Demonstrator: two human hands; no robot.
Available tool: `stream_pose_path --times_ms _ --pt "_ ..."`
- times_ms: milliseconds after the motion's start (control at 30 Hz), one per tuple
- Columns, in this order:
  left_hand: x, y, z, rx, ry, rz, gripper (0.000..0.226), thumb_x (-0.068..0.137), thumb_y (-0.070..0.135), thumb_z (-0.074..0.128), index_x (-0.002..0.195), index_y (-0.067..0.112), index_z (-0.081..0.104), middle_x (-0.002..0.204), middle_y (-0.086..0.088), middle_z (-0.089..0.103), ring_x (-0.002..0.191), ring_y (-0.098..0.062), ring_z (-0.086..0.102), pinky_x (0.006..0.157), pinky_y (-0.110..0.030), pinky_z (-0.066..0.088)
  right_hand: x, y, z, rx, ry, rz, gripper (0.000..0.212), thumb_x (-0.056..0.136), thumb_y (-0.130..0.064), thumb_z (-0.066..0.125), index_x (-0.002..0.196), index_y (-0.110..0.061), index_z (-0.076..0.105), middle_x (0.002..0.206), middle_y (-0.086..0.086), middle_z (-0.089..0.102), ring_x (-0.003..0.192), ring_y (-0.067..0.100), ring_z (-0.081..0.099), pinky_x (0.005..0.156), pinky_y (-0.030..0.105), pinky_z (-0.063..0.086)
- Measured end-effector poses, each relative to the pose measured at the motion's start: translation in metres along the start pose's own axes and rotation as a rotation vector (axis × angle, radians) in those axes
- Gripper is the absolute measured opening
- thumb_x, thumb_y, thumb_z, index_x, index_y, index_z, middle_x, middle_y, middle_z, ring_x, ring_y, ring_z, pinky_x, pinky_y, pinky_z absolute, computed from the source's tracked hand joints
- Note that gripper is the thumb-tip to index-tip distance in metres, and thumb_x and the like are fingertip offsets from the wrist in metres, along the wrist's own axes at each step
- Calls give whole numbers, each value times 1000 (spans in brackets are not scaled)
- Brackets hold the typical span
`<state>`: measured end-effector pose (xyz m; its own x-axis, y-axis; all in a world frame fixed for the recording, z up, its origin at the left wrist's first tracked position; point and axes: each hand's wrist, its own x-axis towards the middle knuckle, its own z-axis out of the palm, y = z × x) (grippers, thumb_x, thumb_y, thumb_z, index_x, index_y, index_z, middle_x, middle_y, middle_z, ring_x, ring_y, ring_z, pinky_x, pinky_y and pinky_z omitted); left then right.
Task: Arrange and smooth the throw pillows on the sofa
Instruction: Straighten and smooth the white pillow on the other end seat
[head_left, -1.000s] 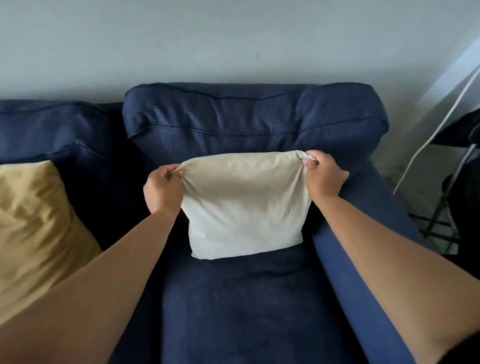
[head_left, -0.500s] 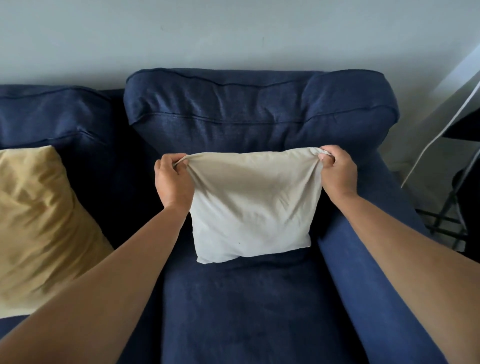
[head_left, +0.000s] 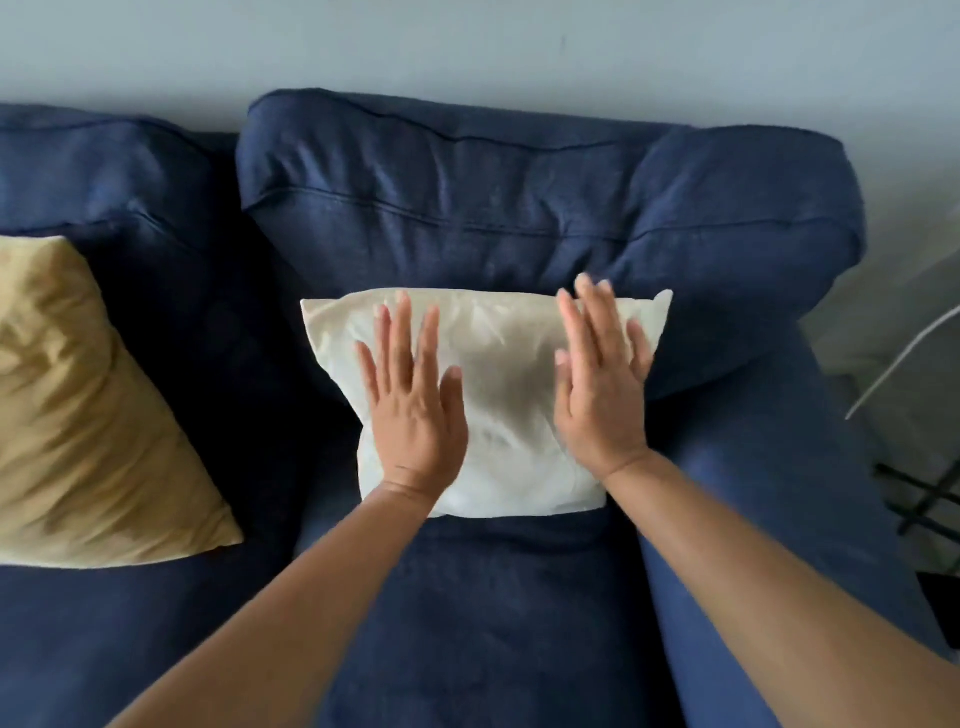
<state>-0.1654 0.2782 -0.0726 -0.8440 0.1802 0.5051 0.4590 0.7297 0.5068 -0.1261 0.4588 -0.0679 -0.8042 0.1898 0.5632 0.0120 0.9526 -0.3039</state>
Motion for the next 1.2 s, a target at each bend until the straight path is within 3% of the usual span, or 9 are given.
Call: stream_pose_path --times_ms 133,233,367,500,633,800,933,1100,1200 --pt "-26 -25 33 138 -255 118 60 103 30 33 156 4 25 165 -15 15 154 -32 8 122 -60 6 -37 -4 40 -187 -267 -293 64 97 -18 45 158 -16 25 166 5 18 153 22 16 122 51 8" --pt "-2 -72 46 328 -327 -59 71 103 49 23 160 10 9 167 -8 -2 155 -26 -5 123 -50 -9 -20 45 53 -288 -307 -24 65 103 -42 34 160 -17 17 167 3 10 154 20 7 121 54 1" --pt "41 -110 32 411 -238 -465 69 106 45 18 160 4 5 168 -13 -6 155 -28 -11 122 -55 -5 -10 80 44 -375 -258 225 68 104 -46 26 160 -12 9 168 8 6 155 22 6 121 59 6" --pt "17 -73 16 229 127 -177 67 106 37 26 158 -1 7 167 -22 4 154 -36 -2 123 -52 -7 -30 44 37 -252 -71 153 67 105 -47 24 160 -10 9 168 10 6 155 23 7 122 54 0" --pt "-36 -27 50 189 -129 239 67 105 42 27 159 8 6 167 -10 2 154 -34 3 123 -53 -3 -65 19 62 -173 -194 -110 66 104 -41 34 160 -14 9 168 5 6 155 21 6 122 53 -1" --pt "-29 -79 71 358 -257 84 68 100 38 40 155 2 21 163 -15 18 152 -32 12 122 -59 8 -78 75 76 -357 -259 85 65 105 -44 30 160 -13 13 167 4 4 154 21 6 121 56 9" --pt "-33 -89 54 308 -87 -136 70 104 40 29 157 -2 11 165 -22 13 153 -38 6 122 -58 -1 -90 75 61 -304 -143 260 65 107 -41 28 159 -8 9 167 12 7 154 24 9 120 58 10" --pt "-82 -38 73 189 -174 212 67 106 41 25 159 6 5 168 -8 0 155 -29 -2 123 -53 -2 -106 14 79 -170 -100 -73 67 105 -41 33 160 -14 5 168 5 -3 155 22 7 121 54 3" --pt "-84 -61 82 296 -256 77 65 102 31 39 156 1 18 164 -14 13 153 -29 8 123 -55 6 -113 31 92 -250 -187 -158 69 100 -27 54 158 -13 17 165 5 12 152 22 17 121 55 14"
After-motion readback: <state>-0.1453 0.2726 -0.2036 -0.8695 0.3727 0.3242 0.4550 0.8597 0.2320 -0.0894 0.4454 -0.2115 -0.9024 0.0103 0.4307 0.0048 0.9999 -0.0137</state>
